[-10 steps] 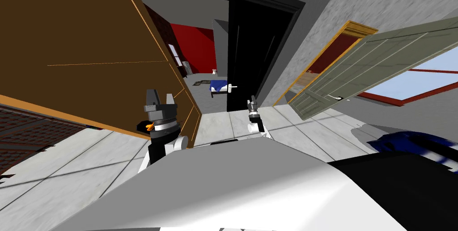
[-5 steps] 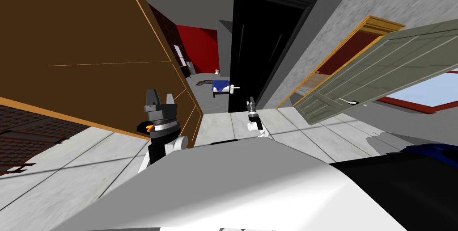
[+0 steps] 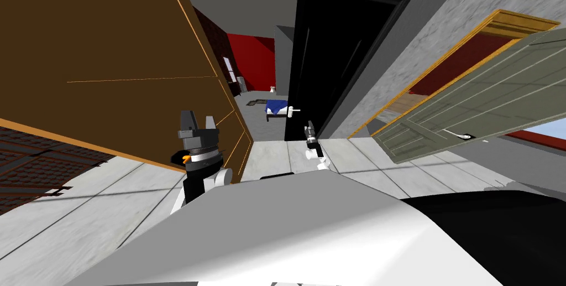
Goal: Pull the door open
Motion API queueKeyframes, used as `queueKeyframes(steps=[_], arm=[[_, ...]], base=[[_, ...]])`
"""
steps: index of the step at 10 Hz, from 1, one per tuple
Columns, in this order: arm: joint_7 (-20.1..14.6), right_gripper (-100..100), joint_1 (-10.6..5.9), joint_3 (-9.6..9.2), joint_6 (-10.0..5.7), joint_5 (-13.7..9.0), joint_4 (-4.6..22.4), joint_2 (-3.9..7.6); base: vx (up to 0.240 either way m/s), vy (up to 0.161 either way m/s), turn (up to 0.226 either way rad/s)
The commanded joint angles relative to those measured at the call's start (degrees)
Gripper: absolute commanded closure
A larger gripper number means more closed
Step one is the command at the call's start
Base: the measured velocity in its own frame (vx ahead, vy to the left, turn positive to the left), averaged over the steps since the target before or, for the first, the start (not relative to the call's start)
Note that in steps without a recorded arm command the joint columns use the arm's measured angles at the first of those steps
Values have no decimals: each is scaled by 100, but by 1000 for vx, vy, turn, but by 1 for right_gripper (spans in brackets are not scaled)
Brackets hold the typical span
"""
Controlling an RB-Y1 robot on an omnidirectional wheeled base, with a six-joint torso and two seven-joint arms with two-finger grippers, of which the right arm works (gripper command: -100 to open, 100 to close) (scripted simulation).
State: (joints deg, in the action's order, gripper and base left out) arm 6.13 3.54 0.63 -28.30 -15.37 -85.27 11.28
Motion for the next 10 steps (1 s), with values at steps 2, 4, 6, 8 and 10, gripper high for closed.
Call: queueKeyframes(steps=[2,4,6,8,10], arm=[[33,-100,-221,14,17,-209,501,126],[44,-100,-324,21,20,-289,710,175],[65,-100,-524,36,26,-443,1040,269],[75,-100,-624,43,29,-521,1285,315],[86,-100,-724,50,32,-598,1476,362]], base=[[90,-18,119],[66,-15,49],[77,-25,118],[54,-18,63],[68,-23,80]])
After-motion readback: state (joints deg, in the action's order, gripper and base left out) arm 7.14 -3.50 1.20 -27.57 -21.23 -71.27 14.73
